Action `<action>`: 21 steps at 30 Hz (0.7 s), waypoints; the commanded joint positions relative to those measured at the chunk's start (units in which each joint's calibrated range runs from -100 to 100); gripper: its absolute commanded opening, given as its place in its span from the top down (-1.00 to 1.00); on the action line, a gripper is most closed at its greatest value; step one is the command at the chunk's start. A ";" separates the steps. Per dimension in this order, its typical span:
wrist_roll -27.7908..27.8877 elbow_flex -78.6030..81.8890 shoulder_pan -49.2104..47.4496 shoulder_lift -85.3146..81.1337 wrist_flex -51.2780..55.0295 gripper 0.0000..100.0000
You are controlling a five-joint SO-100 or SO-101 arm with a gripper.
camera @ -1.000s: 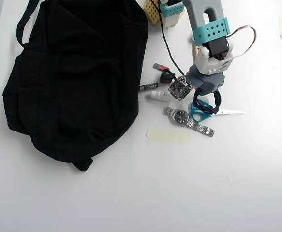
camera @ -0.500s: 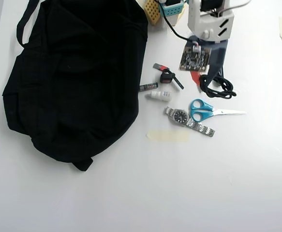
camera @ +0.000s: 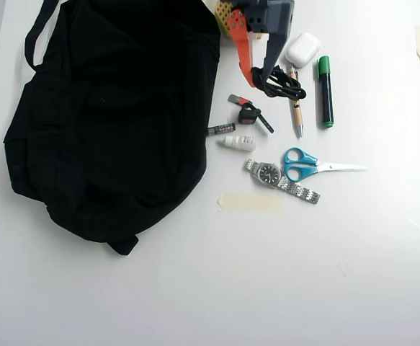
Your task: Put the usbc cable into the black bag
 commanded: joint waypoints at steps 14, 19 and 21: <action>5.15 5.79 43.03 -5.28 -7.40 0.96; 4.78 24.39 47.00 -5.20 -27.47 0.95; 4.78 28.25 44.45 -5.20 -27.90 0.82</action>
